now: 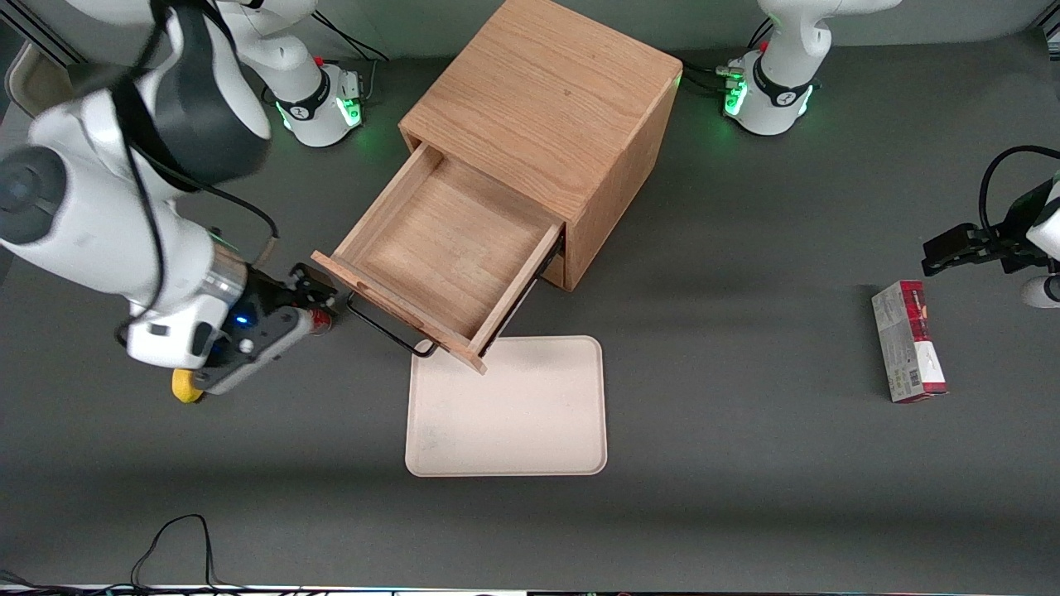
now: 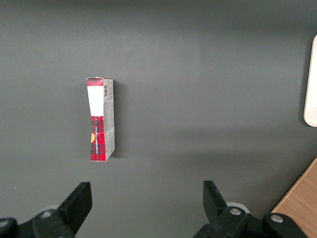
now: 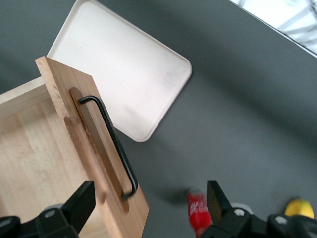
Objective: Open upper drawer
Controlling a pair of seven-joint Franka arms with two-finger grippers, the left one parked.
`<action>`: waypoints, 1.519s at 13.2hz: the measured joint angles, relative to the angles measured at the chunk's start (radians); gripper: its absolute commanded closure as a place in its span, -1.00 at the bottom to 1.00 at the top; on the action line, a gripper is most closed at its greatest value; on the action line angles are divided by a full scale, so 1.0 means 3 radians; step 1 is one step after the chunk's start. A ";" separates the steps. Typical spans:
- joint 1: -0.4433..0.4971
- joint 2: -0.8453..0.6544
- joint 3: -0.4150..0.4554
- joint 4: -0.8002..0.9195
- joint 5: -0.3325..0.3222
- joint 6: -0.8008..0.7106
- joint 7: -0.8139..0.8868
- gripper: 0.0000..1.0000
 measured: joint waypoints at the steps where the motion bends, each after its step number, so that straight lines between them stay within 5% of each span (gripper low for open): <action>1: -0.0002 -0.0087 -0.0076 0.0004 -0.0001 -0.0094 0.0155 -1.00; 9: -0.0236 -0.0407 -0.0525 -0.0111 -0.0060 -0.0449 0.0655 -1.00; 15: -0.1182 -0.0943 0.0335 -0.0811 -0.0408 -0.0089 0.0665 -1.00; 20: -0.1277 -0.1074 0.0404 -0.1123 -0.0434 0.0070 0.0672 -1.00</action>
